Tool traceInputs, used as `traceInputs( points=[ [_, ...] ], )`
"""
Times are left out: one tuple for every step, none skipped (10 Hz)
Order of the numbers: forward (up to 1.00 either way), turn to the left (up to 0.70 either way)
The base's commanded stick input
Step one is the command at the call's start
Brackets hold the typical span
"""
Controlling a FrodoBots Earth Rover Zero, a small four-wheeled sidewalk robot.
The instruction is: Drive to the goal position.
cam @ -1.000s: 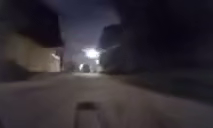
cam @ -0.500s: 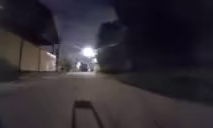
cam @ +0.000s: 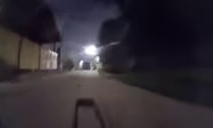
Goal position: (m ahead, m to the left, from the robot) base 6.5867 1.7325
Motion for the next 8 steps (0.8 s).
traceInputs(
  points=[
    [1.00, 0.00],
    [1.00, 0.00],
    [1.00, 0.00],
    [1.00, 0.00],
    [1.00, 0.00],
    [1.00, 0.00],
    [1.00, 0.00],
    [1.00, 0.00]
  ],
)
